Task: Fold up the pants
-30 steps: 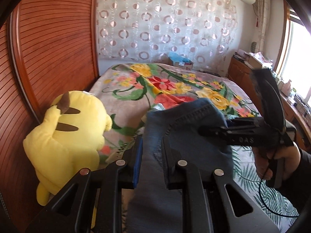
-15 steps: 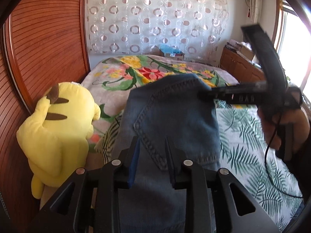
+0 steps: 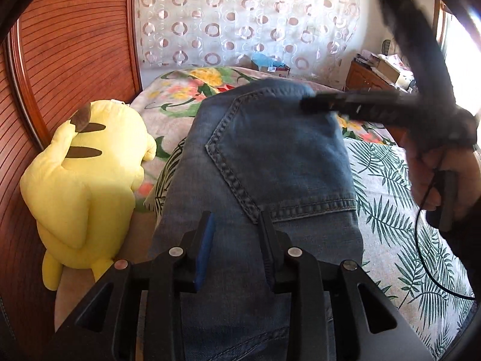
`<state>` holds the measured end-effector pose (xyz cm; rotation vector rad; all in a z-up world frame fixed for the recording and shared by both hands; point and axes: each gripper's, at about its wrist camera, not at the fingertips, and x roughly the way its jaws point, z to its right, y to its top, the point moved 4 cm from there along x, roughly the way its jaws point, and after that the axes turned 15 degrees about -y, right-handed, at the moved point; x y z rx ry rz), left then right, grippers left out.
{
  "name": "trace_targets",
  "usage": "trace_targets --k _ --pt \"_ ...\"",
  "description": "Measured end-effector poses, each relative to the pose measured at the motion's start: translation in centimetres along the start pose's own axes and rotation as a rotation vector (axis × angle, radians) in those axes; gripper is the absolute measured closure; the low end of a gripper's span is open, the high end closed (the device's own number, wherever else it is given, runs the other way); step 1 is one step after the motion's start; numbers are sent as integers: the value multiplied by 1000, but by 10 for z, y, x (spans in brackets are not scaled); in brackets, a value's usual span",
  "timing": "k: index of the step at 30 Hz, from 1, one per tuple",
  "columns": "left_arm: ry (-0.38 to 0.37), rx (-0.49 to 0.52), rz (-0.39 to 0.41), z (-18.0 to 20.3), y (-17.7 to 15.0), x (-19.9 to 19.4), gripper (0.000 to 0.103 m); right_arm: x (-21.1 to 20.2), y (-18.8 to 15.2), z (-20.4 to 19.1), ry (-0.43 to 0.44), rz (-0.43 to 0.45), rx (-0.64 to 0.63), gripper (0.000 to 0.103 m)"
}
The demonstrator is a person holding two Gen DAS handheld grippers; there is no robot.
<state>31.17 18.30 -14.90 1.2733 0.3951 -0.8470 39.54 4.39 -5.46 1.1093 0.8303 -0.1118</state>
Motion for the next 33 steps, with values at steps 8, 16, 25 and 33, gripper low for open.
trace_targets --k 8,16,25,33 --pt "-2 -14 1 -1 -7 3 71 20 -24 5 -14 -61 51 72" --pt "20 5 7 9 -3 -9 55 -15 -30 11 -16 -31 99 71" --pt "14 65 68 42 3 -37 33 -84 -57 20 -13 31 142 71" --pt "27 145 152 93 9 -75 24 -168 -99 42 -56 106 199 71"
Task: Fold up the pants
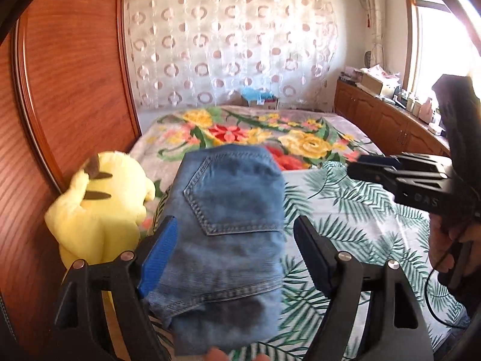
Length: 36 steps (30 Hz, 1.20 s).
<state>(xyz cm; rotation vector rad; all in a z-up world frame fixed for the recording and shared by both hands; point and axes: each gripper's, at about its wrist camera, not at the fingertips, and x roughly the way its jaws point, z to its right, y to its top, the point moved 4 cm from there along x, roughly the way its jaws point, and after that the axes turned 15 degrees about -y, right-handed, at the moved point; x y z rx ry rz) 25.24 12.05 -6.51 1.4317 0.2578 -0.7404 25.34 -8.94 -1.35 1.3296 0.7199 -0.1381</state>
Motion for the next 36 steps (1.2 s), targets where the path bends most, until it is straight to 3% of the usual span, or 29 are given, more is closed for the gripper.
trace_targets --k 4,9,14,30,36 --pt "-19 21 60 24 9 -20 11 -44 -15 17 -44 40 15 65" --pt "-14 68 95 57 17 -40 11 -101 -31 29 -80 89 41 61" --pt "-35 91 138 89 23 -58 11 -154 -42 36 -129 163 67 45" --pt "-91 113 217 170 21 -109 11 -269 -96 19 -386 233 185 43" --pt "-74 131 237 185 19 -127 11 -287 -96 0 -410 250 208 43"
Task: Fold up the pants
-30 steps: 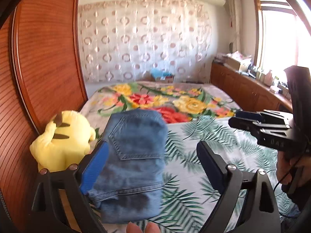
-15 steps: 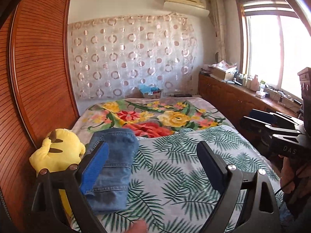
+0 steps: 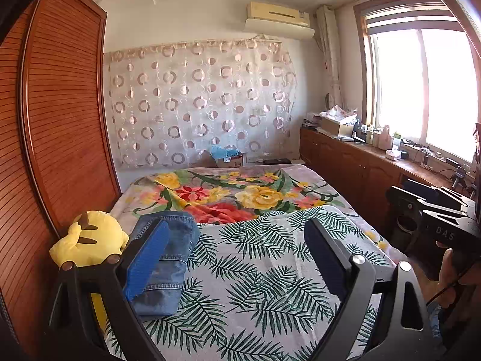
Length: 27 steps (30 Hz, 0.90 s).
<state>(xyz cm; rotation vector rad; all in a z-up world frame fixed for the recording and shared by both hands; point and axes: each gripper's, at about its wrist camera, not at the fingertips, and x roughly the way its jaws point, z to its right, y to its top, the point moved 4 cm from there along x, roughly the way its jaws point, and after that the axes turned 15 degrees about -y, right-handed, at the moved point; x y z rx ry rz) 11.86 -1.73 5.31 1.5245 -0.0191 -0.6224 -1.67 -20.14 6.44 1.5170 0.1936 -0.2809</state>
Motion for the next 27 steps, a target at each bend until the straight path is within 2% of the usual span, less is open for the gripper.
trace_targets --k 8,27 --pt "16 -1 -12 3 -3 -2 11 -6 -3 -23 -11 10 6 38" --pt "15 -14 -24 1 -7 0 11 0 -14 -7 -18 10 4 38"
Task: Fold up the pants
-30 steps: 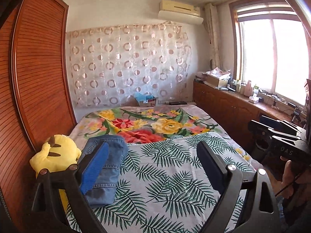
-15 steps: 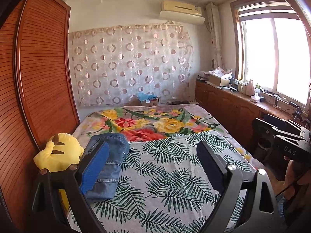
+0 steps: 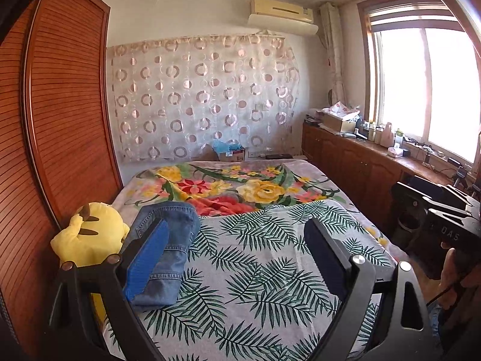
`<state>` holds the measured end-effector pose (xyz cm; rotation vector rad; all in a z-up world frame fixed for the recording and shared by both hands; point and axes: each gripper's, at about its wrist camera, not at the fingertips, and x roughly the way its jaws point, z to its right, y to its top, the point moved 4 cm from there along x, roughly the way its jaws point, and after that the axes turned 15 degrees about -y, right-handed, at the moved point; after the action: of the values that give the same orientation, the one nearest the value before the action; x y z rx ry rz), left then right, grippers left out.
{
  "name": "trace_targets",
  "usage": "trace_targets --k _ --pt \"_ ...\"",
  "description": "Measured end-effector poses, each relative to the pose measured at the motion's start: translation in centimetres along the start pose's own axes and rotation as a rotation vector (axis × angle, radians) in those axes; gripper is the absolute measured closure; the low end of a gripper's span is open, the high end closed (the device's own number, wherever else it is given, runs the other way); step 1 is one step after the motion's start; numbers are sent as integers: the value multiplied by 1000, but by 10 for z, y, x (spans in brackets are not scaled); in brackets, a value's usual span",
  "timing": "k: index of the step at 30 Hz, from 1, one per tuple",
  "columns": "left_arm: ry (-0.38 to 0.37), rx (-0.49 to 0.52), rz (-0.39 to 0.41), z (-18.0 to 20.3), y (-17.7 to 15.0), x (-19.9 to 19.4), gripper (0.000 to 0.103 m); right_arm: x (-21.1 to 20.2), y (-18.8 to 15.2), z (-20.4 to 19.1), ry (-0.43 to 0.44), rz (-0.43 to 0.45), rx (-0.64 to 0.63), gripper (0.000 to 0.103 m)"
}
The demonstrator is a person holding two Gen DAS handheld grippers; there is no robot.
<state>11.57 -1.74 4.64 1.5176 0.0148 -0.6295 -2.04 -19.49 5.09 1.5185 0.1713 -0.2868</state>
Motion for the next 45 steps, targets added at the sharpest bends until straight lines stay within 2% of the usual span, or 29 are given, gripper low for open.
trace_targets --k 45 --pt "2 -2 7 -1 -7 0 11 -3 -2 8 14 26 -12 38"
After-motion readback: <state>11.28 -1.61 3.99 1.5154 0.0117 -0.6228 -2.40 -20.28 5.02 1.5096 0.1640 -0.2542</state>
